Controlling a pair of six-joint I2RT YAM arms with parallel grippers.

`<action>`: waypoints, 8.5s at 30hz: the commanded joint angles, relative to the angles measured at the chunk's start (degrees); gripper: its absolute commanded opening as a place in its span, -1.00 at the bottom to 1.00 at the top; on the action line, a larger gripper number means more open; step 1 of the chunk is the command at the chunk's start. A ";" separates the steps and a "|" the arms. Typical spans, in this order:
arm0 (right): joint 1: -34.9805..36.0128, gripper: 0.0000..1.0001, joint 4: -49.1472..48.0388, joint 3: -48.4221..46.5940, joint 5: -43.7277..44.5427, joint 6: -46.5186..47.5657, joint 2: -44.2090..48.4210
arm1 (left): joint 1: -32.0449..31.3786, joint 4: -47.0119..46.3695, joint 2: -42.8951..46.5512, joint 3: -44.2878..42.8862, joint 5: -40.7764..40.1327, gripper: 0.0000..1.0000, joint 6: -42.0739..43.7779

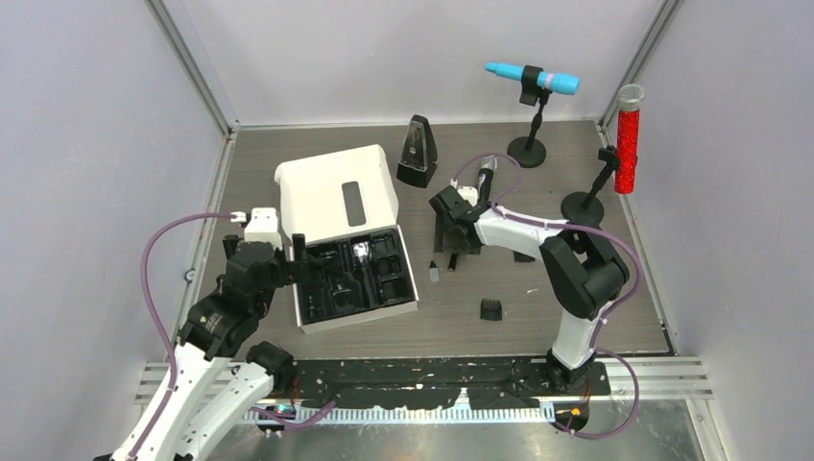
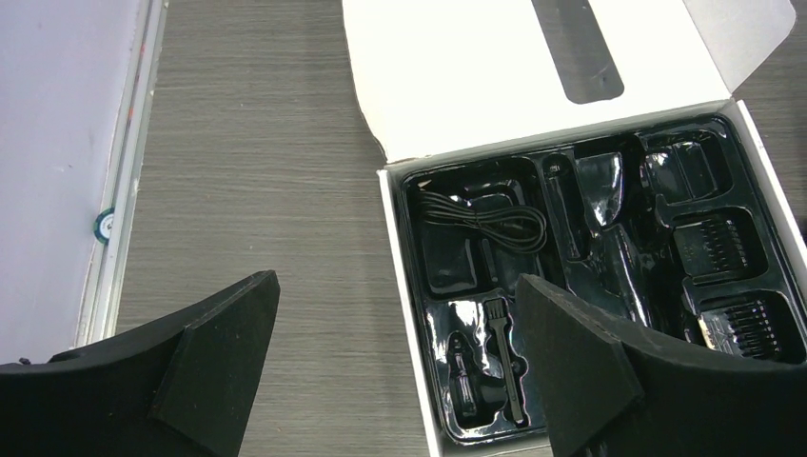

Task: Sort the hair-cutting tools

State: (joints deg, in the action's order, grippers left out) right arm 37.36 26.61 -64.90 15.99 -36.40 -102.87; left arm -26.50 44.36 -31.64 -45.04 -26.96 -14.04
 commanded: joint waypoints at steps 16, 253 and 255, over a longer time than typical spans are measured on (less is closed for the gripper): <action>1.02 -0.68 0.64 -0.77 5.79 2.94 7.08 | 0.22 -4.46 2.57 2.32 0.14 0.99 1.57; 10.34 -0.61 -31.33 18.41 -21.44 5.89 12.25 | 2.07 -9.73 -53.49 -15.80 15.85 -0.74 -17.15; 10.37 -0.62 -31.33 18.41 -21.44 5.91 12.25 | 2.07 -9.59 -53.25 -16.50 15.59 -0.72 -16.93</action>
State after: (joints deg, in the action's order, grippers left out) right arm 47.51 -6.07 -47.03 -4.89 -30.76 -90.91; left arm -25.08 38.92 -86.70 -59.02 -9.39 -32.25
